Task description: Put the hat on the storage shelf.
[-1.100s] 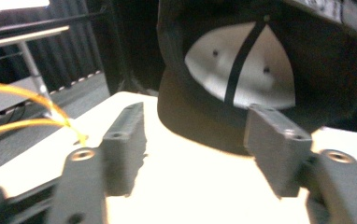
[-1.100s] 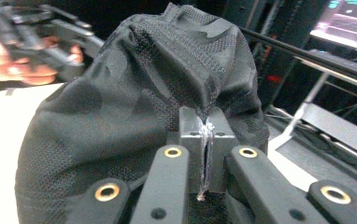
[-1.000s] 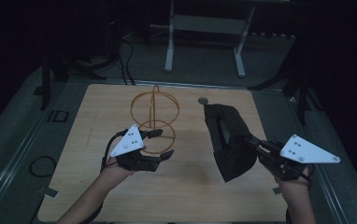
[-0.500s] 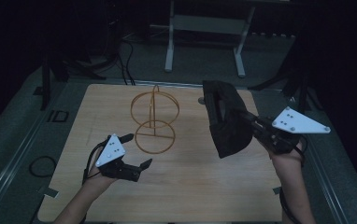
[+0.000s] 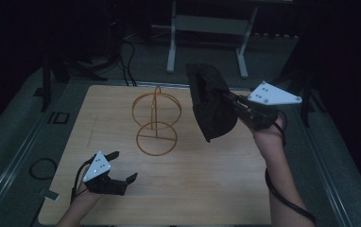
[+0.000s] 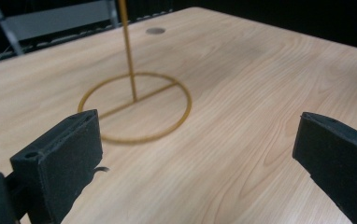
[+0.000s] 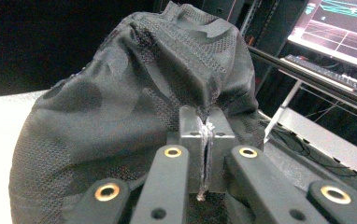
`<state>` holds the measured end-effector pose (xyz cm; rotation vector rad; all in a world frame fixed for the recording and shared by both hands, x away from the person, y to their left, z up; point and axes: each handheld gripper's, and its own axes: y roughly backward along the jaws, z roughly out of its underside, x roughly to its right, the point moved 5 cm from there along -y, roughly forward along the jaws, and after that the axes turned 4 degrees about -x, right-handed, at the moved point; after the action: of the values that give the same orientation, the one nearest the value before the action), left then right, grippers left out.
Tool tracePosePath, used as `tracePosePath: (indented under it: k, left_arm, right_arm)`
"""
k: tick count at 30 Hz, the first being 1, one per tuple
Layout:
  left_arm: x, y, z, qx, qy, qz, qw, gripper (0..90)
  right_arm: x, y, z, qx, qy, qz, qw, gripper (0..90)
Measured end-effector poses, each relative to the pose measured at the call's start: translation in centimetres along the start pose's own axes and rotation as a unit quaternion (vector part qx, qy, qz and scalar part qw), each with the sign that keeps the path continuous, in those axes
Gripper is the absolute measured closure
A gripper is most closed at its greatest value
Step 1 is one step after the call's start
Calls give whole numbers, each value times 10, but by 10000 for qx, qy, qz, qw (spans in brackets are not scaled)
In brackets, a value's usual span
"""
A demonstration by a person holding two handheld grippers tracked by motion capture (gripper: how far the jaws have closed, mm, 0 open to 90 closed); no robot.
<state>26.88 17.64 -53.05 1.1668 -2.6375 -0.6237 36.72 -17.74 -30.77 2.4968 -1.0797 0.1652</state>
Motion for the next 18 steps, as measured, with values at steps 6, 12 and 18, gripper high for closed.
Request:
tracePosePath:
  k: [6,12,18]
  left_arm:
    - [-4,8,23,63,295,-114,9995,22]
    - [-7,11,36,19,320,-255,9992,22]
    - [-11,11,41,37,415,-307,9987,22]
  right_arm:
    - [-9,-27,-14,-64,-7,-174,9998,884]
    - [-27,-53,-24,-170,37,-449,9988,883]
    - [-48,-75,-22,-412,171,-654,9969,883]
